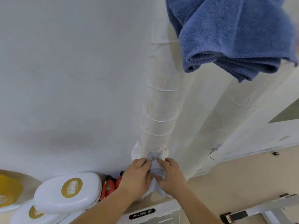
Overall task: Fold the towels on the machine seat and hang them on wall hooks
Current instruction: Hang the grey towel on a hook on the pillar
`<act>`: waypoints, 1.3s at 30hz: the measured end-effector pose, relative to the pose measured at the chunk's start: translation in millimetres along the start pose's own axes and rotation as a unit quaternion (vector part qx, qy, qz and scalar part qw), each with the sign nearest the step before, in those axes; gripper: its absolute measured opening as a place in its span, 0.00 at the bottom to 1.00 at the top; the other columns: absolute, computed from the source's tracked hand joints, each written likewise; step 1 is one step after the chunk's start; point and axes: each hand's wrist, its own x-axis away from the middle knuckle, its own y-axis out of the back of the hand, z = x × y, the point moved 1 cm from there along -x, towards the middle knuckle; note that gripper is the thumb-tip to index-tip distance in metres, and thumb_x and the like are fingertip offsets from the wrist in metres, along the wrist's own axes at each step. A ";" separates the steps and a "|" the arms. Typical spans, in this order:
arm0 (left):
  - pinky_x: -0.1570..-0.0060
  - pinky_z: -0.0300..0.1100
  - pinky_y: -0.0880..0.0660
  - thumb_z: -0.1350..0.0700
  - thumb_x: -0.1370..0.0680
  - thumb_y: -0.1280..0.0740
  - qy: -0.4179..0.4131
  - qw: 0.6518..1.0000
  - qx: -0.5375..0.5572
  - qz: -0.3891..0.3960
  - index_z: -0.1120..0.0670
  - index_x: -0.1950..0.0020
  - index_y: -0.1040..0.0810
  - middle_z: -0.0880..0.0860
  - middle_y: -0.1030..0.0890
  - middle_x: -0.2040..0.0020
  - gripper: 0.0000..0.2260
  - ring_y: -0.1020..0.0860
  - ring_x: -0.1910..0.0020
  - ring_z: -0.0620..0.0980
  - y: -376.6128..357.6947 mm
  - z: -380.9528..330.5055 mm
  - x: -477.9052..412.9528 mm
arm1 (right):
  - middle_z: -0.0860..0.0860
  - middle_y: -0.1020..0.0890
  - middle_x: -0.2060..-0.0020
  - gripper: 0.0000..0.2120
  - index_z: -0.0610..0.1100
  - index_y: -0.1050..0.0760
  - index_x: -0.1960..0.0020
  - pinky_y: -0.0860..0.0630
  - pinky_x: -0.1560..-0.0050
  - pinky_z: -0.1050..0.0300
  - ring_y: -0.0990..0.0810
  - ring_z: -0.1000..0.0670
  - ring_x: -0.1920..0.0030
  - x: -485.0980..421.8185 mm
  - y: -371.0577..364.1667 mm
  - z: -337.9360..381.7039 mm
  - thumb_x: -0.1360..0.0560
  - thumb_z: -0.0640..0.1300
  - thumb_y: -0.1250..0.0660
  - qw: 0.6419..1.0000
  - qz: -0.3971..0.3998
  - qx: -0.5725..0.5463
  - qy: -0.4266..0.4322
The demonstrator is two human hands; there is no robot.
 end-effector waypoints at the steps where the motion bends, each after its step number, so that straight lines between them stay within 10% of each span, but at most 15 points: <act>1: 0.41 0.47 0.23 0.42 0.22 0.45 -0.005 1.000 0.001 -0.008 0.47 0.32 0.25 0.46 0.24 0.36 0.22 0.26 0.38 0.50 2.8 -1.2 -1.2 | 0.51 0.32 0.27 0.31 0.53 0.35 0.22 0.35 0.25 0.56 0.36 0.48 0.25 -0.1 2.3 0.6 0.24 0.54 0.32 1.000 -0.008 -0.005 0.008; 16: 0.46 0.44 0.24 0.50 0.18 0.39 0.037 0.999 0.026 0.021 0.46 0.35 0.24 0.48 0.20 0.42 0.13 0.21 0.45 0.51 5.9 3.2 -18.0 | 0.51 0.17 0.46 0.09 0.51 0.23 0.43 0.25 0.46 0.60 0.19 0.48 0.44 -12.3 12.8 7.5 0.22 0.46 0.34 0.999 -0.033 -0.035 -0.004; 22: 0.63 0.51 0.22 0.55 0.23 0.33 -0.008 1.000 0.002 -0.028 0.50 0.51 0.23 0.50 0.21 0.55 0.02 0.22 0.56 0.53 13.1 5.0 -27.2 | 0.50 0.21 0.54 0.04 0.47 0.26 0.51 0.29 0.57 0.57 0.23 0.47 0.51 -21.5 24.9 11.9 0.25 0.45 0.35 0.997 -0.078 0.021 0.023; 25: 0.78 0.46 0.26 0.58 0.33 0.23 -0.066 0.995 -0.066 -0.047 0.50 0.57 0.24 0.50 0.23 0.60 0.12 0.22 0.63 0.52 11.9 8.2 -25.0 | 0.50 0.22 0.60 0.10 0.45 0.27 0.56 0.29 0.64 0.57 0.22 0.46 0.58 -17.1 16.5 12.7 0.32 0.42 0.26 0.983 -0.135 0.099 0.077; 32: 0.74 0.44 0.25 0.47 0.46 0.17 -0.093 0.984 -0.149 0.004 0.46 0.60 0.19 0.48 0.22 0.62 0.19 0.22 0.68 0.50 -3.6 6.3 -25.8 | 0.49 0.23 0.66 0.16 0.45 0.24 0.62 0.31 0.71 0.57 0.24 0.46 0.67 -20.4 -9.8 7.3 0.43 0.35 0.19 0.976 -0.158 0.129 0.083; 39: 0.77 0.41 0.23 0.48 0.44 0.17 -0.068 0.995 -0.075 0.014 0.49 0.46 0.22 0.50 0.23 0.54 0.29 0.19 0.63 0.49 -22.2 22.0 -13.5 | 0.44 0.20 0.59 0.08 0.42 0.16 0.56 0.22 0.58 0.50 0.21 0.41 0.60 -16.8 -8.4 -14.8 0.27 0.38 0.34 0.998 -0.061 -0.010 0.026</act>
